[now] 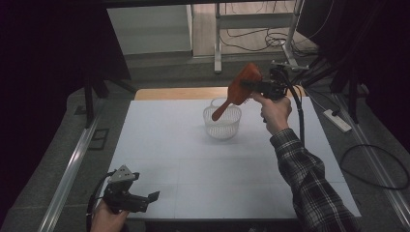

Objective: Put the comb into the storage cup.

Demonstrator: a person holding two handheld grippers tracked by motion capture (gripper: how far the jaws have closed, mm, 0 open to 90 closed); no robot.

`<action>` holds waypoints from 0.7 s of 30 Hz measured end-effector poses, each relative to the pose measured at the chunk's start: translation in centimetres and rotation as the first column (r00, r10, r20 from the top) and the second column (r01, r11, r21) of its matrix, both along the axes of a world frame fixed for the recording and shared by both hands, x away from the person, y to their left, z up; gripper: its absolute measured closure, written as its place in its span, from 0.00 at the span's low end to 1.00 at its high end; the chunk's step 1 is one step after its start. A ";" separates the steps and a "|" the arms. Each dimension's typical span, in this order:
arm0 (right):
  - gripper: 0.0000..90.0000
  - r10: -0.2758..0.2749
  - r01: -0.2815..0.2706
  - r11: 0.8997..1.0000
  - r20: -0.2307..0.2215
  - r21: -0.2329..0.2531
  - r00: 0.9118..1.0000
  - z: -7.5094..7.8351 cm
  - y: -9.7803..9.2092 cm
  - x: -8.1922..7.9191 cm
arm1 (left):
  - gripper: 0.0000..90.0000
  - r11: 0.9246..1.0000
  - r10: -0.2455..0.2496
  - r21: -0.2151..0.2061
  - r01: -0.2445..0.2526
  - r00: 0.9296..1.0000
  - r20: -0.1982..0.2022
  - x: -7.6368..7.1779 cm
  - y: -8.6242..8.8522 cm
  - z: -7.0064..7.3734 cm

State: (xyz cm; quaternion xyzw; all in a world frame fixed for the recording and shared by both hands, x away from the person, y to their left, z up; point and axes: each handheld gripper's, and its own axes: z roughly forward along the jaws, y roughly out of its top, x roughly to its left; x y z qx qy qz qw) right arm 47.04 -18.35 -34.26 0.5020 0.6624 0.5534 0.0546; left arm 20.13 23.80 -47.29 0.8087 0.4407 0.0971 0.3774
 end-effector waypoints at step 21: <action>0.60 0.000 -0.002 0.999 -0.030 -0.040 1.000 -3.0 1.2 0.6 | 0.00 1.000 0.002 0.003 -0.002 1.000 -0.002 0.0 0.0 0.0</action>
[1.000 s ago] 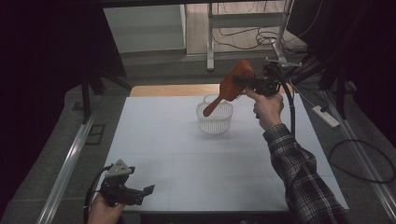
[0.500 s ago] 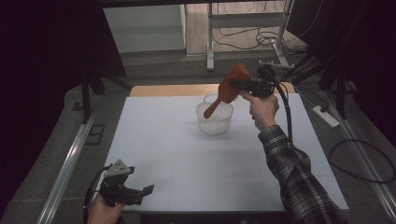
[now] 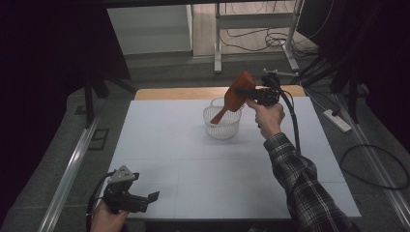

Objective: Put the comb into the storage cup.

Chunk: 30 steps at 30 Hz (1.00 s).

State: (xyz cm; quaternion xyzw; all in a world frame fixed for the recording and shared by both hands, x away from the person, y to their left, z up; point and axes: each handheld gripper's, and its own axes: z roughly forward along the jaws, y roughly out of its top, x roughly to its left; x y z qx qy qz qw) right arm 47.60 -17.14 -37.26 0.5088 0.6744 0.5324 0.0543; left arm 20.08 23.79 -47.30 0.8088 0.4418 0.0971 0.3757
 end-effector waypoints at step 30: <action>0.59 -0.016 0.014 0.999 -0.041 -0.053 0.999 -3.8 0.9 0.1 | 0.00 1.000 0.002 0.006 -0.002 1.000 0.000 0.0 0.0 0.0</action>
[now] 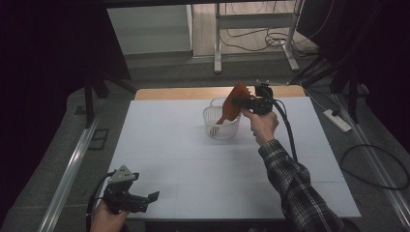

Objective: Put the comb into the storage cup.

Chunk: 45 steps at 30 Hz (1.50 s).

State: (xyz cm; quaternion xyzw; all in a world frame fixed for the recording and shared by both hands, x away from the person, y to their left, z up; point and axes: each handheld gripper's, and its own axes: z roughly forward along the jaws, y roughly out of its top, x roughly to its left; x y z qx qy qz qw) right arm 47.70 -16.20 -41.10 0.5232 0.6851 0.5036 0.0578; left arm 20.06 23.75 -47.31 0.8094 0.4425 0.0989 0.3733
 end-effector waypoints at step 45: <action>0.39 -0.025 0.026 0.997 0.010 -0.068 1.000 -1.9 -0.8 0.1 | 0.00 1.000 -0.001 0.015 0.001 1.000 -0.006 0.1 -0.1 0.0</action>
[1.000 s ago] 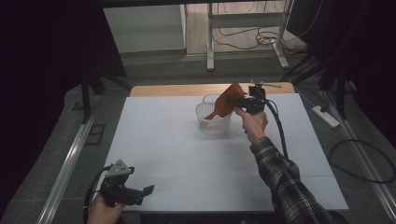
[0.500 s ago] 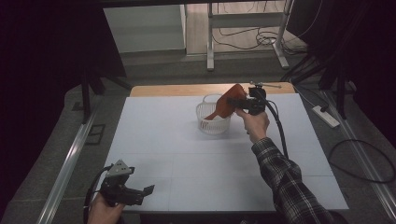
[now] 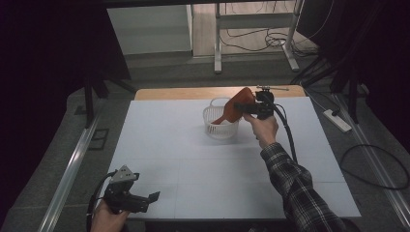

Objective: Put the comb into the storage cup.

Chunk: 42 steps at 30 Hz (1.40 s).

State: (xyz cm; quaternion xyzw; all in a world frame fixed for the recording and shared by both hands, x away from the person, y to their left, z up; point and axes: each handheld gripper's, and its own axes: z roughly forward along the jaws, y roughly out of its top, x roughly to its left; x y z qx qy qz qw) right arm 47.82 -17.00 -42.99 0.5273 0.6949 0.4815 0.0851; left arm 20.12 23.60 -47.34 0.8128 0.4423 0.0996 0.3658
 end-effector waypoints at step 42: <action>0.07 0.145 -0.141 0.982 0.026 -0.125 0.989 1.3 -0.6 -1.1 | 0.00 1.000 0.006 -0.008 -0.006 1.000 0.001 0.0 0.1 0.0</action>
